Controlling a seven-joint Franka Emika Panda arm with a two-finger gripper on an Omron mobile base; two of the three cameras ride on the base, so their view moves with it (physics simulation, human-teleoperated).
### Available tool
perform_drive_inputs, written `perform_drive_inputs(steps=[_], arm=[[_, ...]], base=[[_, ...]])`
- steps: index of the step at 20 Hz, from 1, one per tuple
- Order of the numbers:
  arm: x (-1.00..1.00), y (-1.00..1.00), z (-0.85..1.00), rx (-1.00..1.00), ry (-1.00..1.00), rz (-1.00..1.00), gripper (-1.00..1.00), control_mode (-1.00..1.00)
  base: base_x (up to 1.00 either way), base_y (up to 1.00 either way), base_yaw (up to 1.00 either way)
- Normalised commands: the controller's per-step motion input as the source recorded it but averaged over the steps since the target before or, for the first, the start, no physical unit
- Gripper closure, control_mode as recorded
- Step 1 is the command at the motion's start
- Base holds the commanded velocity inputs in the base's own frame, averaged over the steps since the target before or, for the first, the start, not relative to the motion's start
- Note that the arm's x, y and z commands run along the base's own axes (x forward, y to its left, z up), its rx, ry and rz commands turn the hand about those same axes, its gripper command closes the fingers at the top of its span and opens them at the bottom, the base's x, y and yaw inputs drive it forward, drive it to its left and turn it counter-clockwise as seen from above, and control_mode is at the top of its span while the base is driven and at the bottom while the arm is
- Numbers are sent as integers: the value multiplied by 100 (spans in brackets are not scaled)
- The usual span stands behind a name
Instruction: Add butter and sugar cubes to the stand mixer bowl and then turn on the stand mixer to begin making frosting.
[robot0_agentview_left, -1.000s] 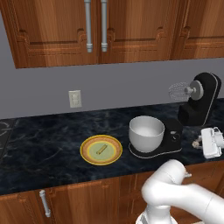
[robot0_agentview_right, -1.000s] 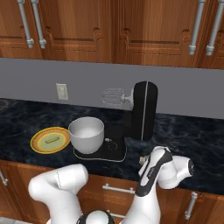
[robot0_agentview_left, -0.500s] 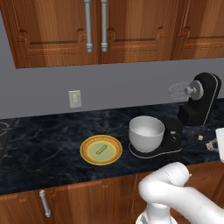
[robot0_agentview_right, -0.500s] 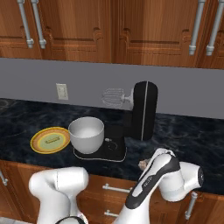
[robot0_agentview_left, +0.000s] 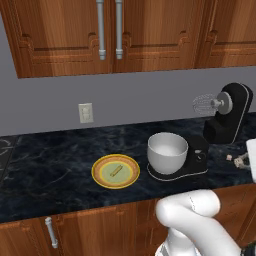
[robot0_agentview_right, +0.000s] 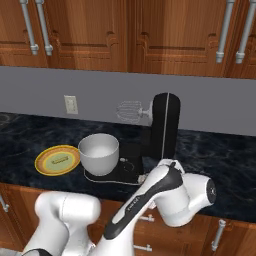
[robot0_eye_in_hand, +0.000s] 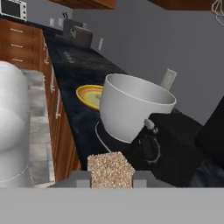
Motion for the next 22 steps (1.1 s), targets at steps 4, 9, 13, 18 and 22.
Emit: perform_drive_inputs(steps=[4,9,13,18,22], arm=[[-14,87,61,-8,1,-6,100,-100],[-1,83,50,-10,5,-10,100,-100],[0,66,47,-10,6,-11,100,-100],[1,46,42,-10,9,-12,100,-100],[16,39,38,-9,11,-12,100,-100]], base=[[0,0,0],[0,0,0],[0,0,0],[0,0,0],[0,0,0]])
